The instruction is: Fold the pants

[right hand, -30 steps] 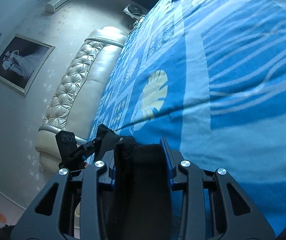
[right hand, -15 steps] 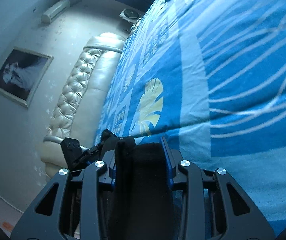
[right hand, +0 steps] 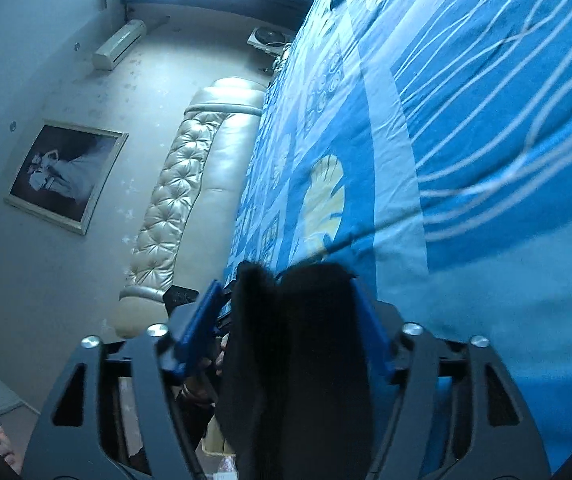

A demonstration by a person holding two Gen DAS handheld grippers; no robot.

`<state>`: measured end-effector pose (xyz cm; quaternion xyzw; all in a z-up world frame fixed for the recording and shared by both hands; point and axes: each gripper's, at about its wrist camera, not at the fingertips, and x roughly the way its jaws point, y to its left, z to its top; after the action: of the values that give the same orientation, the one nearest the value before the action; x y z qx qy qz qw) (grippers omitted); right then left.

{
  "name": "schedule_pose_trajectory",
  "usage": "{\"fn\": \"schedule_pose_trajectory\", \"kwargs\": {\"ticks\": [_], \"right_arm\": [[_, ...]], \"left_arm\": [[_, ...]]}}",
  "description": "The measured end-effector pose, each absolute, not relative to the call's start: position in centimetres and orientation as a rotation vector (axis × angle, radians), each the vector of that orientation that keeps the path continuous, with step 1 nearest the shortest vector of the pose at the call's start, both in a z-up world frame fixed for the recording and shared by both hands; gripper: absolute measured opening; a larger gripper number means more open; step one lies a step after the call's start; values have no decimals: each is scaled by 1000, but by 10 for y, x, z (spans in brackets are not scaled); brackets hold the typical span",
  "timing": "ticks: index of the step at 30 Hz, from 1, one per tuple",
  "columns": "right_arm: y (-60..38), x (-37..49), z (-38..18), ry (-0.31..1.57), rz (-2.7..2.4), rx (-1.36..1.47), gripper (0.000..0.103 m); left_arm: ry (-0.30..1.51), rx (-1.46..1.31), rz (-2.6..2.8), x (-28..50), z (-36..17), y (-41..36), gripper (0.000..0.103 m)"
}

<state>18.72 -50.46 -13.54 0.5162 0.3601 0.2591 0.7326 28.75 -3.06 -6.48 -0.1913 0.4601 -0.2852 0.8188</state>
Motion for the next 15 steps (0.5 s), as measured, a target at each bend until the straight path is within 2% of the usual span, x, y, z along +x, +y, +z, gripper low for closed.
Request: {"fn": "schedule_pose_trajectory", "kwargs": {"ticks": [8, 15], "right_arm": [[-500, 123, -133, 888, 583, 1127, 72], [-483, 95, -127, 926, 555, 1097, 73]], "left_arm": [[1020, -446, -623, 216, -69, 6, 74], [1047, -517, -651, 170, -72, 7, 77]]}}
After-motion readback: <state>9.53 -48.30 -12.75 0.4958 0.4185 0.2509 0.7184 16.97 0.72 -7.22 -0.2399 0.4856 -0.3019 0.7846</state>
